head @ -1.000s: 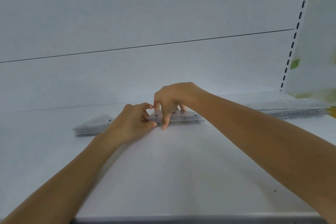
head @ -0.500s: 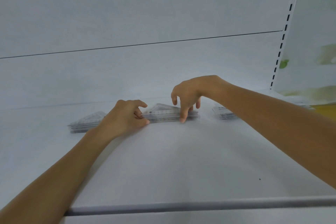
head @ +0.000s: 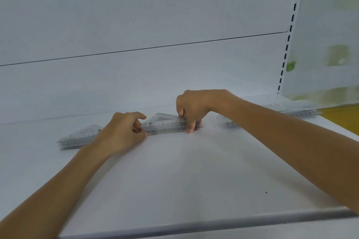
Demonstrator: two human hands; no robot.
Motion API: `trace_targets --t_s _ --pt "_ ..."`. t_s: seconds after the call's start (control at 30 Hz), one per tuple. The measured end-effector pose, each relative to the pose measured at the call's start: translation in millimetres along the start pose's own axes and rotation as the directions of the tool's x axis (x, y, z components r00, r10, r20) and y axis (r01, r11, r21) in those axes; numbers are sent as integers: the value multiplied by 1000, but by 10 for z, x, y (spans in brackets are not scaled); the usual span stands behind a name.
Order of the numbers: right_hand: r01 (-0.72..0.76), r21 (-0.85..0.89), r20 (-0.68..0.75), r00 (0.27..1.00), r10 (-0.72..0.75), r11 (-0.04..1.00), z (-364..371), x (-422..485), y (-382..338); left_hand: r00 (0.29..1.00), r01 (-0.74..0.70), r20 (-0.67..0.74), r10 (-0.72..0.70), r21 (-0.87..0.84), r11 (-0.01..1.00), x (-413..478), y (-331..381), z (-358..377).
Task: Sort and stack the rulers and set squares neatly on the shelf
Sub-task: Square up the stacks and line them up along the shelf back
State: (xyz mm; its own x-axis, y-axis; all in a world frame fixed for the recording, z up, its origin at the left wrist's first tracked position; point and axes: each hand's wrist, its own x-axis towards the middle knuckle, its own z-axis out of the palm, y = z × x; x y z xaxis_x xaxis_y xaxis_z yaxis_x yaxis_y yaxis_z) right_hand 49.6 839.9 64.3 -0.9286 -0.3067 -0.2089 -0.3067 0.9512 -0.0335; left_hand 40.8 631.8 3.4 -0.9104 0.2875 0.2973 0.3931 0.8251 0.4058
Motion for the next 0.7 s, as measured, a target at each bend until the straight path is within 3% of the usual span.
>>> trace_targets --t_s 0.27,0.47,0.6,0.7 --pt "28 -51 5 1000 -28 998 28 100 36 999 -2 51 -1 50 999 15 -3 12" --pt "51 105 -26 998 -49 993 14 23 214 995 33 91 -42 100 994 -66 184 -52" --pt "87 216 -156 986 -54 973 -148 -249 500 990 -98 -85 112 149 984 -124 460 -147" --pt "42 217 -201 980 3 975 -230 -474 786 971 -223 -66 230 101 970 -104 827 -116"
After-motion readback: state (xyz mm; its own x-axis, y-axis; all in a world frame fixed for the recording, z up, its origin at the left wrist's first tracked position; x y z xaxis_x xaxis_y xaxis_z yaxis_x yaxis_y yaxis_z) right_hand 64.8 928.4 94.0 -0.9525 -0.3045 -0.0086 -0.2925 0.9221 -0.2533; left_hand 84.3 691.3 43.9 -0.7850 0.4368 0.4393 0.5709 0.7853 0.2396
